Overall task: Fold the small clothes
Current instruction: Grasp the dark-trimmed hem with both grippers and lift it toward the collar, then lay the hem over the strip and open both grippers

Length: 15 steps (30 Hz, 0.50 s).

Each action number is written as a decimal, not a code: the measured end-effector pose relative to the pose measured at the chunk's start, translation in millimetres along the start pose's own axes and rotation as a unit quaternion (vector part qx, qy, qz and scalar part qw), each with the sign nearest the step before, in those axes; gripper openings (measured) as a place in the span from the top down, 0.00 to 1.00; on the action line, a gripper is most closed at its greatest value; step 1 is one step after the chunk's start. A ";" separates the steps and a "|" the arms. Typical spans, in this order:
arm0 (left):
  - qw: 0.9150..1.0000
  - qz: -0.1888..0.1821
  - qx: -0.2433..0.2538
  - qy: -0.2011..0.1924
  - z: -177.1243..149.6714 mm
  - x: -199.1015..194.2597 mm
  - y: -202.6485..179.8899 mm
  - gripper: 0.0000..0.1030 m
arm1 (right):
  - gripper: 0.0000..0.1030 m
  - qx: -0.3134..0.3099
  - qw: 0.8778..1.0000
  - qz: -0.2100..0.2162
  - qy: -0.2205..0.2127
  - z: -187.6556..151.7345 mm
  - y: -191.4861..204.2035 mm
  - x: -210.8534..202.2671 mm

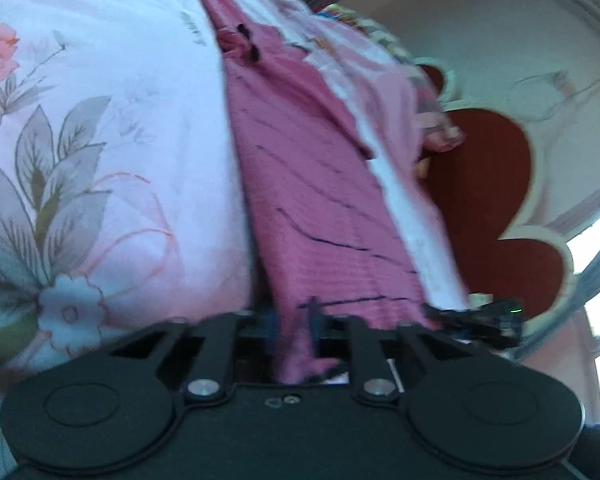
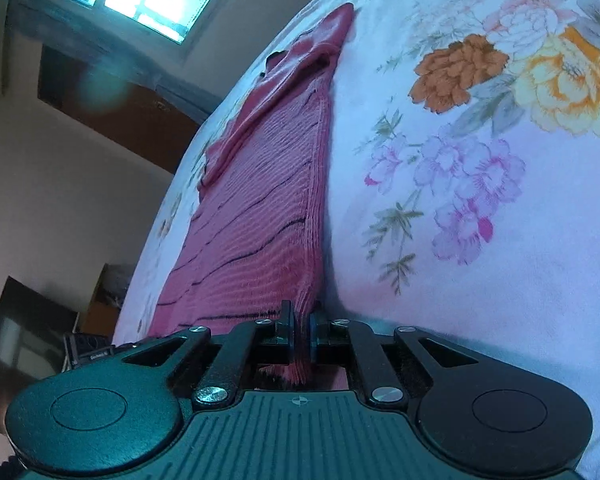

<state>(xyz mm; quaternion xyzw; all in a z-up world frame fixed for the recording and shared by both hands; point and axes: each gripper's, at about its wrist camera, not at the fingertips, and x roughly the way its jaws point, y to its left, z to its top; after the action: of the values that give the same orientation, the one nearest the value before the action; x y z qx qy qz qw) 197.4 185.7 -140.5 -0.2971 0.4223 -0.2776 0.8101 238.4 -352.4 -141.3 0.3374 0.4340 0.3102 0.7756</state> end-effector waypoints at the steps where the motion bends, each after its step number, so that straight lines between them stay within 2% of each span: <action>1: 1.000 0.000 0.010 -0.001 0.4 0.4 -4.0 0.96 | 0.94 -0.018 1.000 -0.006 0.002 0.8 5.8 0.2; 3: 0.999 -0.021 0.018 -0.018 3.6 -3.4 -11.5 0.96 | 0.95 -0.064 0.998 -0.016 0.001 4.7 26.7 1.4; 7: 0.994 -0.074 0.022 -0.076 25.0 -20.3 -26.1 0.96 | 0.95 -0.094 0.994 0.023 -0.050 25.2 53.1 -17.5; 11: 0.986 -0.103 0.019 -0.127 73.4 -22.9 -35.3 0.96 | 0.95 -0.107 0.988 0.038 -0.109 72.9 76.0 -25.4; 15: 0.978 -0.124 0.009 -0.165 140.8 -2.4 -34.9 0.96 | 0.95 -0.101 0.983 0.060 -0.141 140.0 87.3 -8.9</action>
<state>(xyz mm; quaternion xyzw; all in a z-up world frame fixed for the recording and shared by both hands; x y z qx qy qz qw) 308.8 198.7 -48.6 -0.3821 0.2400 -0.3268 0.8304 341.7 -344.2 -12.6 0.3226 0.2661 0.3478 0.8391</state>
